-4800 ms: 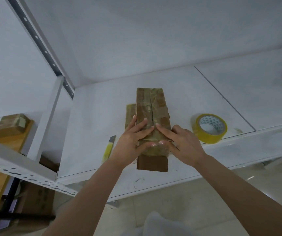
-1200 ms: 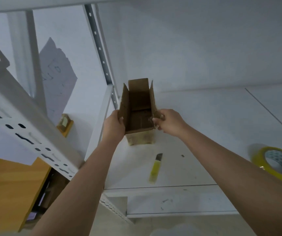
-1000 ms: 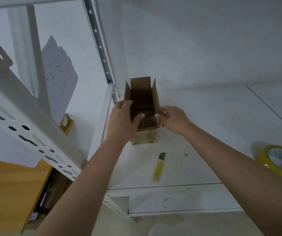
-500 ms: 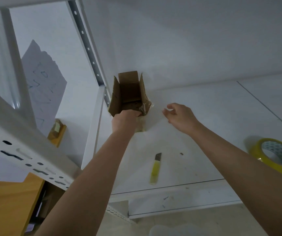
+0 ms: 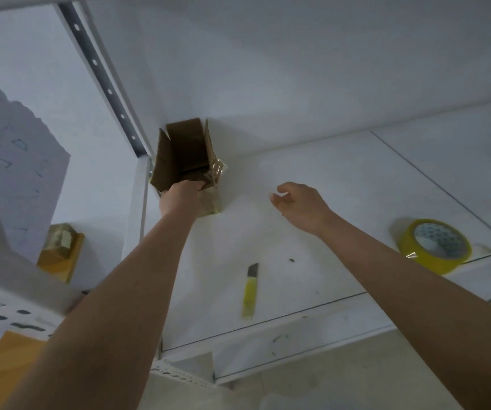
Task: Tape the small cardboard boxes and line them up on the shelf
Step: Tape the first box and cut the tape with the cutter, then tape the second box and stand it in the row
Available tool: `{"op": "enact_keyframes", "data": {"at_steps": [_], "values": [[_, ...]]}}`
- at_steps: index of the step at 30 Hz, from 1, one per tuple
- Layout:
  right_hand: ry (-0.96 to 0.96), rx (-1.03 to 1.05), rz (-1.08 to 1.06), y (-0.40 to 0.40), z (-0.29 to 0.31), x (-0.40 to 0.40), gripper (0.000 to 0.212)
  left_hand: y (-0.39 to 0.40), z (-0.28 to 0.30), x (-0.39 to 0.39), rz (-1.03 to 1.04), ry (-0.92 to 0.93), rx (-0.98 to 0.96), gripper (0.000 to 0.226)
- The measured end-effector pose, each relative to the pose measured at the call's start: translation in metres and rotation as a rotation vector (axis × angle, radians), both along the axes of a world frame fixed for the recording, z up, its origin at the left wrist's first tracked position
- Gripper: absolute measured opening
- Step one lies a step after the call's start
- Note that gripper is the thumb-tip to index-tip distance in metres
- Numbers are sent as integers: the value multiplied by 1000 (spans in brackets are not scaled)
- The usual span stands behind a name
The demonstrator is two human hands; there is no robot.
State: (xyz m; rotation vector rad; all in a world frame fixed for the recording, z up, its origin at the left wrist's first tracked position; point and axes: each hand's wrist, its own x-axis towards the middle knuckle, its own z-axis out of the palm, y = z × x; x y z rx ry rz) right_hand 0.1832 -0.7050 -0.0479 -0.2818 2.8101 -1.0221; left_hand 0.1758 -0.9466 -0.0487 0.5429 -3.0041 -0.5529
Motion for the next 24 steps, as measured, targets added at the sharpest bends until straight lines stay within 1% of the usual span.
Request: {"op": "enact_keyframes", "data": {"at_steps": [3, 5, 7, 9, 12, 17, 20, 24], "values": [[15, 28, -2, 7, 0, 6, 53, -2, 2, -1, -33, -13, -46, 32], [19, 33, -10, 13, -3, 10, 53, -1, 2, 2, -73, -28, -161, 33], [21, 42, -12, 21, -7, 15, 53, 5, 0, 7, -115, 51, -315, 41], [20, 54, -9, 31, -9, 20, 52, 24, 3, 13, -175, 165, -392, 48], [38, 93, -17, 55, -7, 26, 52, 72, 9, 21, -287, 235, -380, 52], [153, 200, -50, 123, 5, 39, 50, 173, 12, 27, -435, 251, -370, 52], [209, 291, -101, 188, 8, 53, 49, 248, 7, 35, -542, 267, -354, 52], [224, 368, -197, 295, 10, 76, 49, 364, 2, 42, -693, 276, -282, 52]]}}
